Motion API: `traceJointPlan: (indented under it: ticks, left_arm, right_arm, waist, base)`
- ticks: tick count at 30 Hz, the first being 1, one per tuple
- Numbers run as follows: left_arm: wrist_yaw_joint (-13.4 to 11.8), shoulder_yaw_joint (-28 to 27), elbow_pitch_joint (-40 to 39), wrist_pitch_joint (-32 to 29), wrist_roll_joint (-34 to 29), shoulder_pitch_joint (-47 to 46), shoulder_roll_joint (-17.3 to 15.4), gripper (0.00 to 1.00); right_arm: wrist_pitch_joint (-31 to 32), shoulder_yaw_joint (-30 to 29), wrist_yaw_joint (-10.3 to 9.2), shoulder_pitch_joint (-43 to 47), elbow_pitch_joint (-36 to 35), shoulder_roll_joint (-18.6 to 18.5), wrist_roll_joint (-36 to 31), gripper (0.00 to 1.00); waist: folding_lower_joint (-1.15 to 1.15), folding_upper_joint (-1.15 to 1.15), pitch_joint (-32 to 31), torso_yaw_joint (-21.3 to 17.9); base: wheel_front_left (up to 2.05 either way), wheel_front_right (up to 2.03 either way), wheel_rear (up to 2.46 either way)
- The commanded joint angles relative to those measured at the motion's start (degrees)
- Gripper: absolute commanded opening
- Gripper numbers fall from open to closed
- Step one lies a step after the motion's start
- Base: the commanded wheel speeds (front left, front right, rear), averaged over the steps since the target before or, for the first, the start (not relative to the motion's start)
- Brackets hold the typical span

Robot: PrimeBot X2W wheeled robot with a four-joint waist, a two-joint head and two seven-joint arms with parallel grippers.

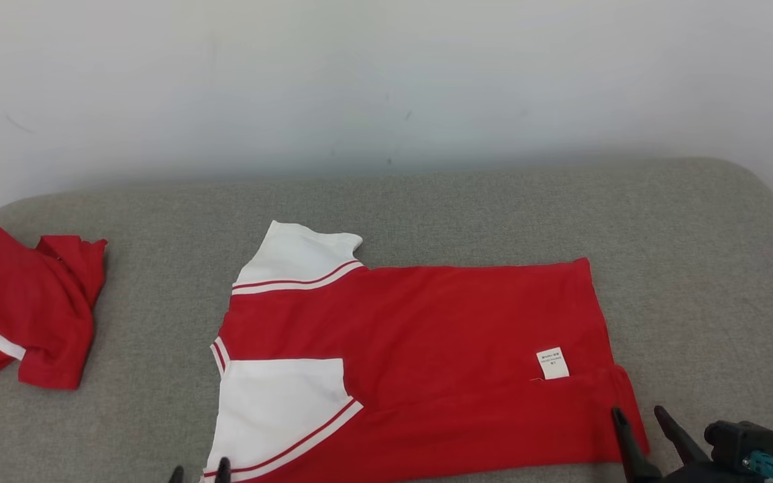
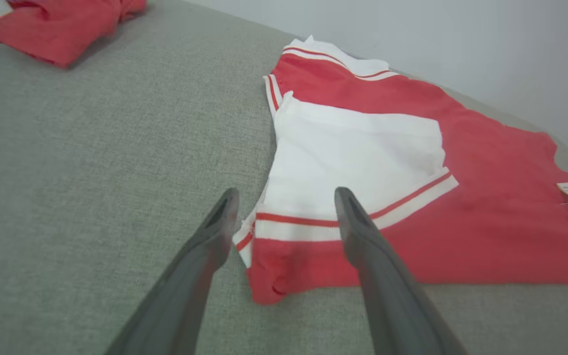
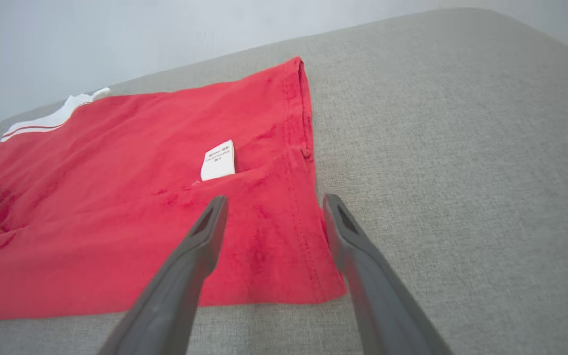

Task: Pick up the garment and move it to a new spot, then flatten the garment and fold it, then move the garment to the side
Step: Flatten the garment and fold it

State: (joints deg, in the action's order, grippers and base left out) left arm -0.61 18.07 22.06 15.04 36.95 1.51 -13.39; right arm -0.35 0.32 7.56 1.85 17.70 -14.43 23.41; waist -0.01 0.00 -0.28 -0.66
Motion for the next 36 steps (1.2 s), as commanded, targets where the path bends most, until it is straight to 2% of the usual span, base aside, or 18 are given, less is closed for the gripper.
traceJointPlan:
  ticks: [1, 8, 14, 17, 26, 36]
  left_arm:
    - [-0.56, -1.2, -1.23, 0.15, -1.59, 0.66, -0.06, 1.0]
    - [-1.41, -7.99, -8.79, 0.18, -10.48, 2.04, 0.66, 1.0]
    - [-0.61, -14.99, -13.0, 0.18, -15.67, 2.9, 2.9, 1.0]
    - [-1.13, -16.9, -14.84, 0.18, -17.98, 3.78, 4.8, 1.0]
    - [1.02, -21.41, -15.02, 0.18, -24.1, 4.94, 6.28, 1.0]
    - [4.82, -22.1, -14.64, 0.18, -28.55, 5.59, 6.51, 1.0]
  right_arm:
    - [-0.71, -0.37, -0.15, 0.26, -1.06, 0.41, -0.86, 1.0]
    - [-4.62, -0.22, -0.15, -0.38, -5.78, 2.36, -2.84, 1.0]
    - [-8.8, 0.28, -0.15, -0.77, -6.28, 4.05, -3.82, 1.0]
    - [-10.31, 0.7, -0.15, -1.06, -5.64, 4.84, -3.65, 1.0]
    - [-14.35, 2.05, -0.15, -1.43, -5.07, 6.23, -4.98, 1.0]
    - [-14.86, 0.77, -0.15, -0.58, -5.75, 7.69, -6.52, 1.0]
  waist:
    - [0.01, 0.0, -0.04, -0.06]
    - [0.01, 0.0, -0.36, -0.04]
    - [0.01, 0.0, -0.86, 0.54]
    - [0.01, 0.0, -1.2, 0.64]
    - [0.01, 0.0, -1.3, 0.29]
    - [0.01, 0.0, -1.15, 0.18]
  base:
    - [0.0, 0.0, 0.0]
    - [0.0, 0.0, 0.0]
    - [0.0, 0.0, 0.0]
    - [0.0, 0.0, 0.0]
    - [0.0, 0.0, 0.0]
    - [0.0, 0.0, 0.0]
